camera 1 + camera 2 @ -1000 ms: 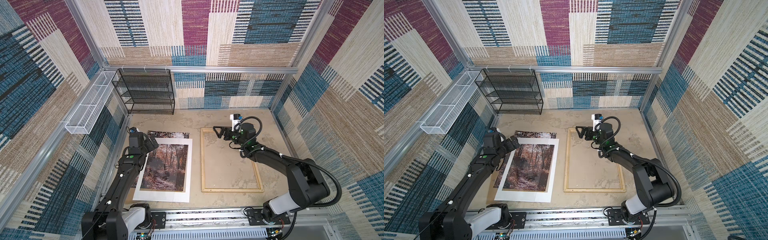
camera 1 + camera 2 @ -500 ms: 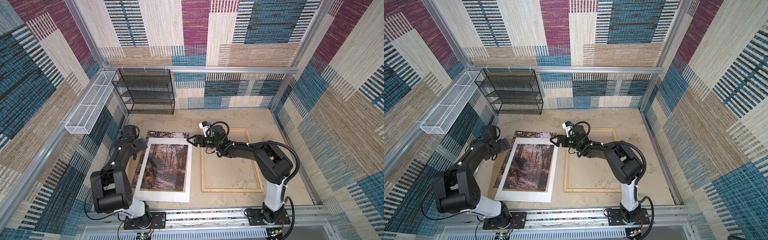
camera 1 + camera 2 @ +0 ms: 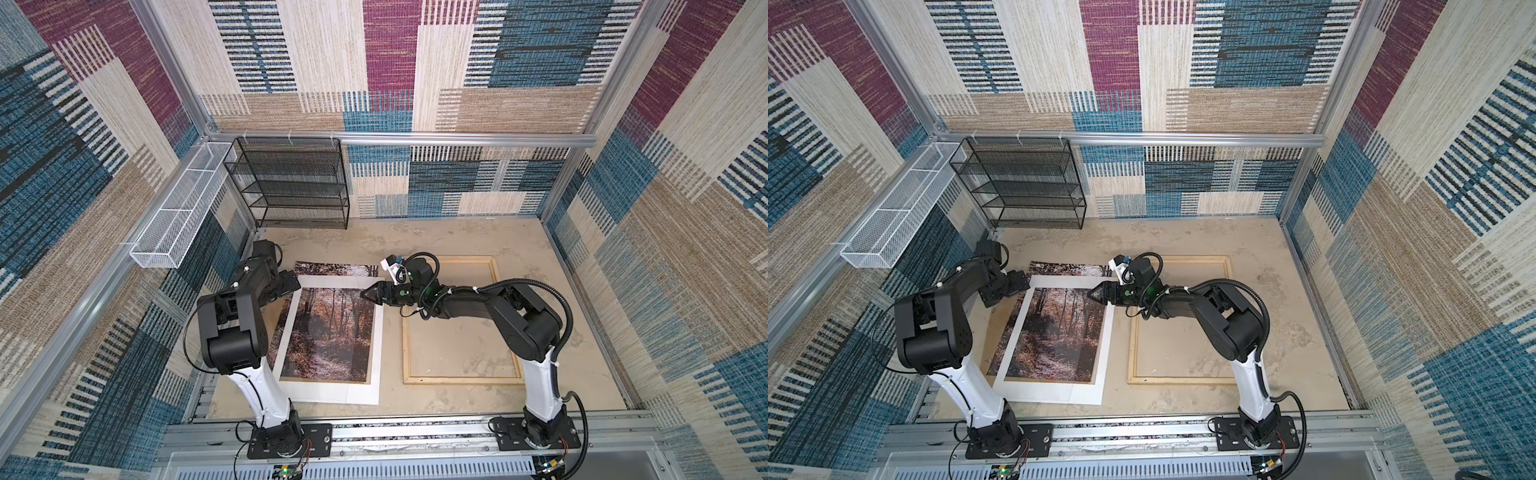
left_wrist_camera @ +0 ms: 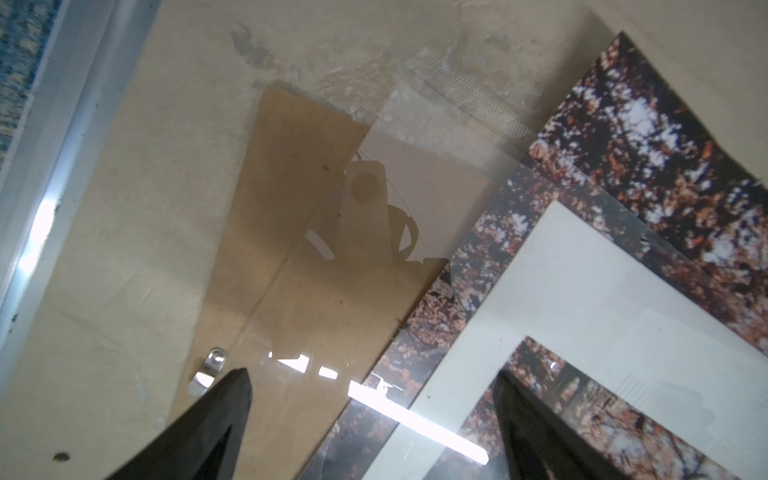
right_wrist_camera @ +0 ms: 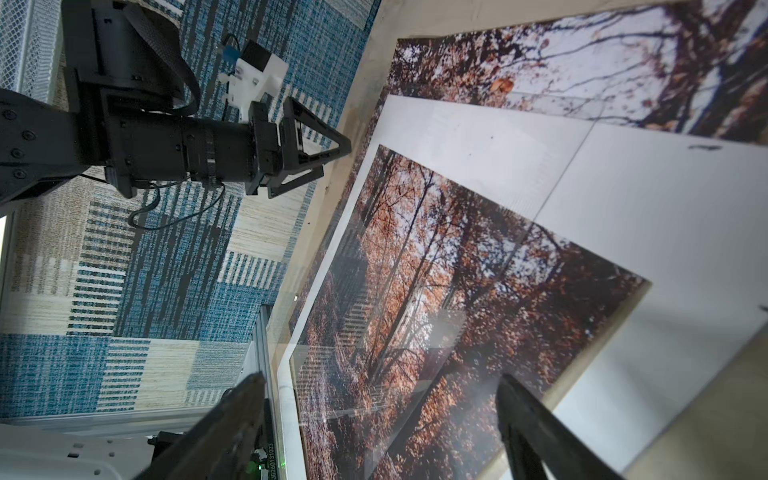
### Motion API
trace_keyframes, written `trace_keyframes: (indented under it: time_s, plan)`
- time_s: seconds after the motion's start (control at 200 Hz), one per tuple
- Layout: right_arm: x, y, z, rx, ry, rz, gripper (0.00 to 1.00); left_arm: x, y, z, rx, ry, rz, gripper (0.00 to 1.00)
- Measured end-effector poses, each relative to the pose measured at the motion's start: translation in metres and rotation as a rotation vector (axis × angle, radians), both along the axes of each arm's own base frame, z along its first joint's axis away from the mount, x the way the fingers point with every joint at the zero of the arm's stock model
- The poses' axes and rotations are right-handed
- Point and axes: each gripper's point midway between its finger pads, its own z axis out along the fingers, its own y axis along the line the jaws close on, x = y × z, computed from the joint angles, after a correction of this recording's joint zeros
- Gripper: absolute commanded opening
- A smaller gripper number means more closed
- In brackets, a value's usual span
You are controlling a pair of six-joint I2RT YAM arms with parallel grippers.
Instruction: Put the photo into the frame
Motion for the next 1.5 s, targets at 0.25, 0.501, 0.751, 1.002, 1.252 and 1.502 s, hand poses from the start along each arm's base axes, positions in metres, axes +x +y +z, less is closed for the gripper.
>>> trace_keyframes:
  time_s: [0.25, 0.501, 0.751, 1.002, 1.252, 1.502]
  plan:
    - [-0.002, 0.005, -0.004, -0.003, 0.024, 0.015, 0.88, -0.002, -0.001, -0.02, -0.014, 0.061, 0.0, 0.93]
    - [-0.01, 0.018, -0.015, -0.005, 0.077, 0.049, 0.88, 0.001, 0.001, -0.027, -0.01, 0.075, 0.002, 0.92]
    - [-0.012, 0.033, -0.019, -0.007, 0.099, 0.075, 0.9, 0.0, 0.001, -0.03, -0.012, 0.082, 0.002, 0.91]
    - [-0.01, 0.038, -0.038, -0.046, 0.169, 0.064, 0.92, 0.001, 0.001, -0.03, -0.013, 0.076, 0.002, 0.9]
    - [-0.003, 0.047, -0.04, -0.026, 0.186, 0.071, 0.92, 0.002, 0.001, -0.031, -0.013, 0.069, 0.0, 0.89]
    - [0.0, 0.053, -0.041, 0.001, 0.201, 0.08, 0.92, 0.003, 0.001, -0.031, -0.014, 0.066, -0.001, 0.89]
